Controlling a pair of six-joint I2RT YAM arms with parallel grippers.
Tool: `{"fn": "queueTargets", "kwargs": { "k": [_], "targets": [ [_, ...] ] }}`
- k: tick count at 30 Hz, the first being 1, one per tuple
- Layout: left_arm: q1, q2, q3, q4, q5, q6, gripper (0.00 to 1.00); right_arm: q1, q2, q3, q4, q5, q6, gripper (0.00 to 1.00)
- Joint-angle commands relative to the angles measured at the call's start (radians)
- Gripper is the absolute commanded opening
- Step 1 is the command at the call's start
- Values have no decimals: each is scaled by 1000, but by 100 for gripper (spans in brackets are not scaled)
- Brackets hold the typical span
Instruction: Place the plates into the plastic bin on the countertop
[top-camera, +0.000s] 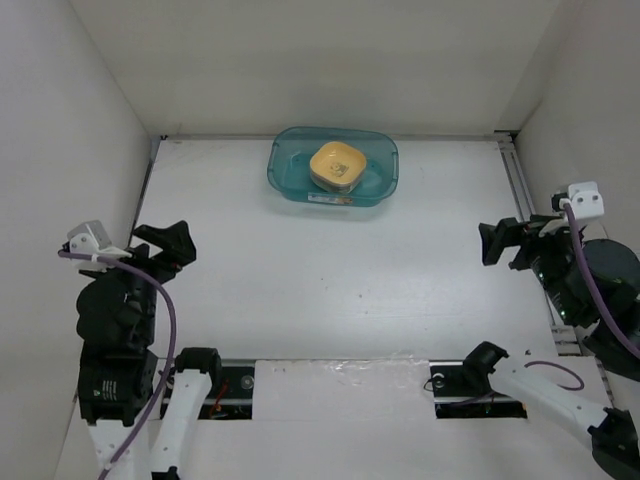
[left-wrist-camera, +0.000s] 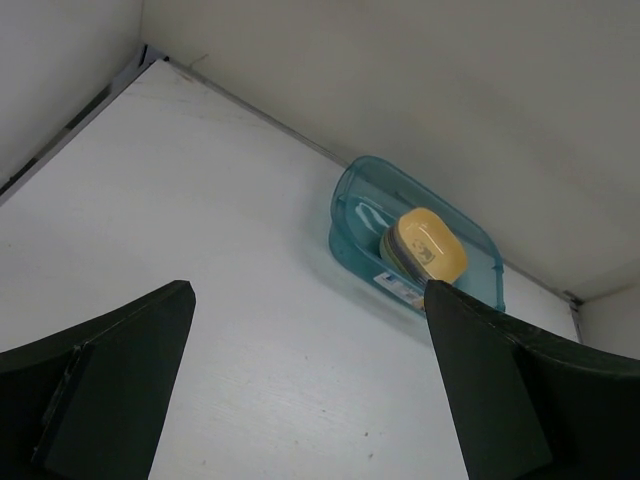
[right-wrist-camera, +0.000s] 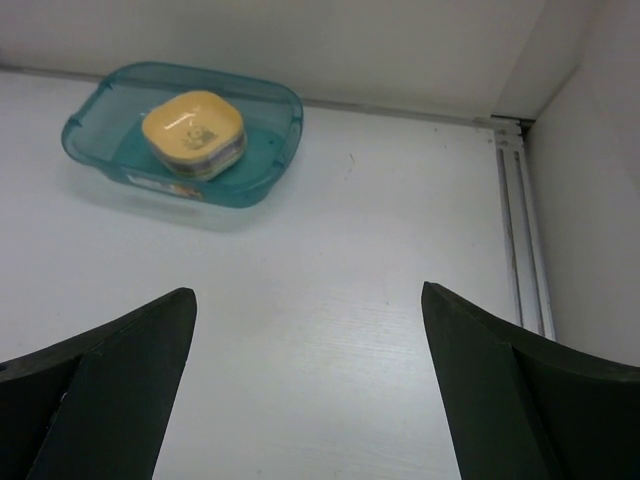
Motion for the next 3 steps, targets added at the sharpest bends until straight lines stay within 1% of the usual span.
{"fn": "queueTargets", "kwargs": {
  "k": [1,3],
  "targets": [
    [1,35,12,24,9,26,100,-3,-9,1,-50,55,-13,100],
    [1,45,12,15,9,26,100,-3,-19,1,-50,65,-13,100]
  ]
}}
